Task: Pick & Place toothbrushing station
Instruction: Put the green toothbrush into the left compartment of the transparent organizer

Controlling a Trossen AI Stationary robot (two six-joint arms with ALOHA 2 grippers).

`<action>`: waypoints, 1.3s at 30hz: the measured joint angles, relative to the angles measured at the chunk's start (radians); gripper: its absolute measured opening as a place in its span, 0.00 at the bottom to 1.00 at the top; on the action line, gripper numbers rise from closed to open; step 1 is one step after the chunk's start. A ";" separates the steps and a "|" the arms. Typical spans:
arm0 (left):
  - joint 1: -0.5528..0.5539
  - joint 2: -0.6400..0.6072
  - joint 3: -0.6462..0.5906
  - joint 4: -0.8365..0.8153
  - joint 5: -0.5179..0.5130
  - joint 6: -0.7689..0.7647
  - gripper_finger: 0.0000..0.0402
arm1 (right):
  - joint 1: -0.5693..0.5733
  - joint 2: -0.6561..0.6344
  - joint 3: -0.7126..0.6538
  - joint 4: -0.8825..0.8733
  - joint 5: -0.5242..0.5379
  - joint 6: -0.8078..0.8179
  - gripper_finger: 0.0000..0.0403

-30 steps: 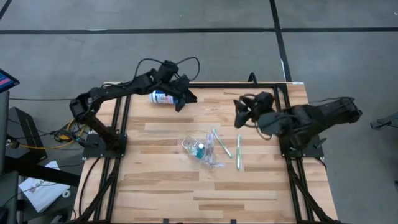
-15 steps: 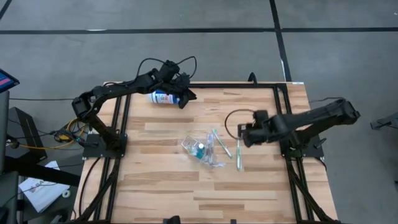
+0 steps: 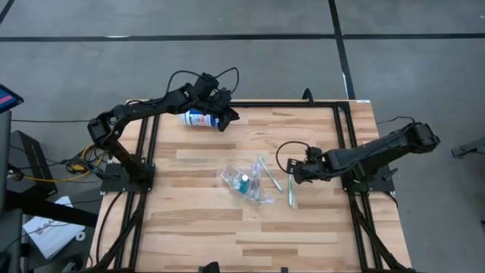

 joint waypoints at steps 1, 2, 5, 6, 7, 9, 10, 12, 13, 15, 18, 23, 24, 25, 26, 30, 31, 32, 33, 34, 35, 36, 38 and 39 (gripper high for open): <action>0.000 0.000 0.000 0.000 0.000 0.000 0.20 | -0.009 0.000 -0.005 0.007 -0.007 -0.008 0.39; 0.000 0.000 0.000 0.001 0.000 0.000 0.20 | -0.016 0.000 -0.011 0.024 -0.008 -0.015 0.39; 0.000 0.000 0.001 0.001 0.000 0.000 0.20 | -0.036 0.000 -0.034 0.083 -0.009 -0.015 0.40; 0.000 0.000 0.001 0.001 0.000 0.000 0.20 | -0.041 0.000 -0.042 0.108 -0.015 -0.018 0.41; 0.000 0.000 0.001 0.001 0.000 0.000 0.20 | -0.044 0.001 -0.049 0.132 -0.030 -0.021 0.41; 0.000 0.000 0.001 0.001 0.000 0.000 0.20 | -0.044 0.019 -0.052 0.163 -0.056 -0.027 0.41; 0.000 0.000 0.001 0.001 0.001 0.000 0.20 | -0.042 0.028 -0.054 0.170 -0.070 -0.027 0.41; 0.000 0.000 0.001 0.001 0.001 0.000 0.20 | -0.032 0.056 -0.054 0.210 -0.096 -0.029 0.40; 0.000 0.000 0.001 0.000 0.001 0.000 0.20 | -0.027 0.074 -0.054 0.236 -0.110 -0.029 0.40; 0.000 0.000 0.001 0.000 0.001 0.000 0.20 | -0.011 0.119 -0.054 0.282 -0.142 -0.029 0.40; 0.000 0.000 0.001 0.000 0.001 0.001 0.20 | 0.008 0.192 -0.054 0.361 -0.189 -0.022 0.41; 0.000 0.000 0.001 -0.001 0.001 0.001 0.20 | 0.023 0.290 -0.048 0.499 -0.224 -0.003 0.41; 0.000 0.000 0.001 -0.002 0.001 0.001 0.20 | 0.023 0.299 -0.048 0.511 -0.225 0.003 0.41; 0.000 0.000 0.001 -0.002 0.001 0.001 0.20 | 0.024 0.305 -0.048 0.529 -0.230 0.001 0.41; 0.000 0.000 0.001 -0.003 0.001 0.001 0.20 | 0.024 0.306 -0.048 0.531 -0.231 0.003 0.40; 0.000 0.000 0.001 -0.003 0.001 0.004 0.20 | 0.007 0.294 -0.049 0.509 -0.239 0.001 0.39; 0.000 0.000 0.001 -0.003 0.001 0.008 0.20 | 0.004 0.289 -0.050 0.499 -0.239 0.001 0.39; 0.000 0.000 0.001 -0.003 0.001 0.016 0.20 | 0.000 0.286 -0.050 0.489 -0.238 0.001 0.38; 0.000 0.000 0.001 -0.003 0.001 0.023 0.20 | -0.002 0.286 -0.050 0.480 -0.238 0.001 0.38; 0.000 0.000 0.001 -0.003 0.001 0.026 0.20 | -0.006 0.286 -0.050 0.471 -0.239 0.004 0.37; 0.001 0.000 0.001 -0.003 0.001 0.027 0.20 | -0.008 0.286 -0.050 0.463 -0.242 0.006 0.35; 0.005 0.000 0.001 -0.003 0.001 0.027 0.20 | -0.009 0.286 -0.051 0.460 -0.246 0.005 0.32; 0.008 0.000 0.001 -0.003 0.001 0.027 0.20 | -0.009 0.286 -0.051 0.459 -0.246 0.000 0.23; 0.010 0.000 0.001 -0.003 0.001 0.027 0.20 | -0.007 0.286 -0.053 0.456 -0.243 -0.004 0.16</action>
